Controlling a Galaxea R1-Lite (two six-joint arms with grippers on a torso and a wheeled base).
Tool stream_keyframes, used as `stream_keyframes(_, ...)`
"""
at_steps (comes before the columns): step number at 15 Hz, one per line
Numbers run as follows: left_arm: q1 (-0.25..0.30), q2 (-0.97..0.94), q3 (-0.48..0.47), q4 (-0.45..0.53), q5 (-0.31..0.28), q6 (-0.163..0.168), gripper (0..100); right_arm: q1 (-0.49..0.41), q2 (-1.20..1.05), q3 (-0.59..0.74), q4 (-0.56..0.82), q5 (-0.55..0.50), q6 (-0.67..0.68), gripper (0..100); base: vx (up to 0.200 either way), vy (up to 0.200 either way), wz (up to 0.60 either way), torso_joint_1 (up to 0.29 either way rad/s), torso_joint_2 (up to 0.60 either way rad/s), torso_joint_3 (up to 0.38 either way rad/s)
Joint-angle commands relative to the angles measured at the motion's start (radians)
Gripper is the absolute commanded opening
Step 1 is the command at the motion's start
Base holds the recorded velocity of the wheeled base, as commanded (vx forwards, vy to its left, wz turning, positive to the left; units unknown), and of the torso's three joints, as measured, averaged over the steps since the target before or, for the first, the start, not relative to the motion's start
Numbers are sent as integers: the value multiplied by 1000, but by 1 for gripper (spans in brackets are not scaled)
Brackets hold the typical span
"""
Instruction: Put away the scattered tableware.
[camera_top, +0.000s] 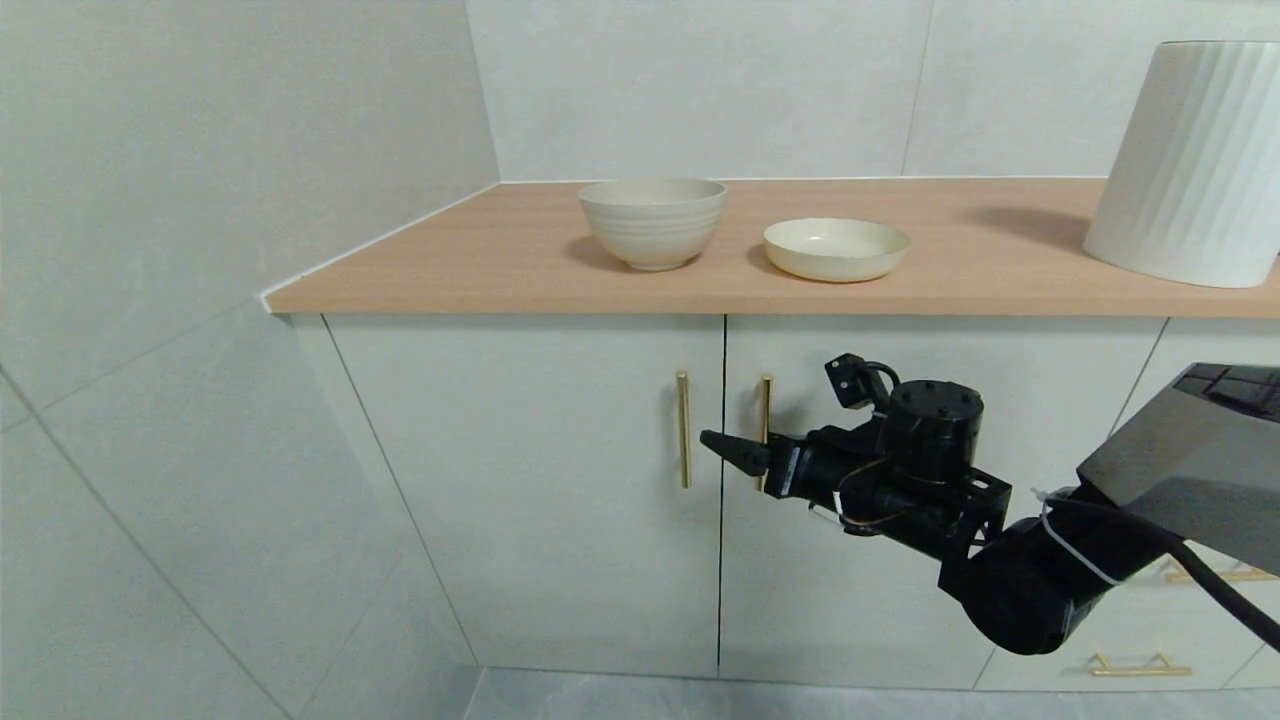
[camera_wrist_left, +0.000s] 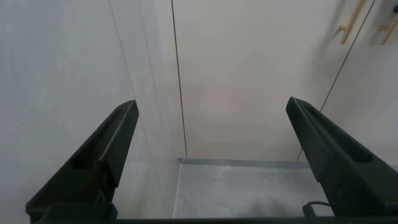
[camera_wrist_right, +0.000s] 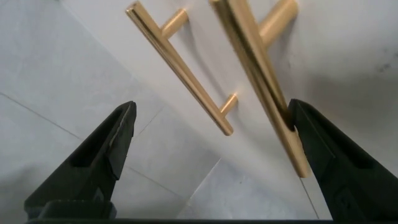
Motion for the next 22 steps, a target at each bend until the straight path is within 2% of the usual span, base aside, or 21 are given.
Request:
stream_keyframes(1, 0, 0, 0, 0, 0, 0, 100, 16, -8, 6, 0, 4, 21, 100, 0, 0, 0, 0, 0, 0)
stream_keyframes(7, 0, 0, 0, 0, 0, 0, 100, 27, -33, 32, 2, 22, 49, 100, 0, 0, 0, 0, 0, 0)
stream_keyframes(15, 0, 0, 0, 0, 0, 2, 100, 25, -254, 278, 8, 297, 49, 100, 0, 0, 0, 0, 0, 0)
stream_keyframes(19, 0, 0, 0, 0, 0, 0, 100, 27, -355, 364, 11, 318, 49, 100, 0, 0, 0, 0, 0, 0)
stream_keyframes(22, 0, 0, 0, 0, 0, 0, 100, 27, -424, 376, 123, 375, 49, 100, 0, 0, 0, 0, 0, 0)
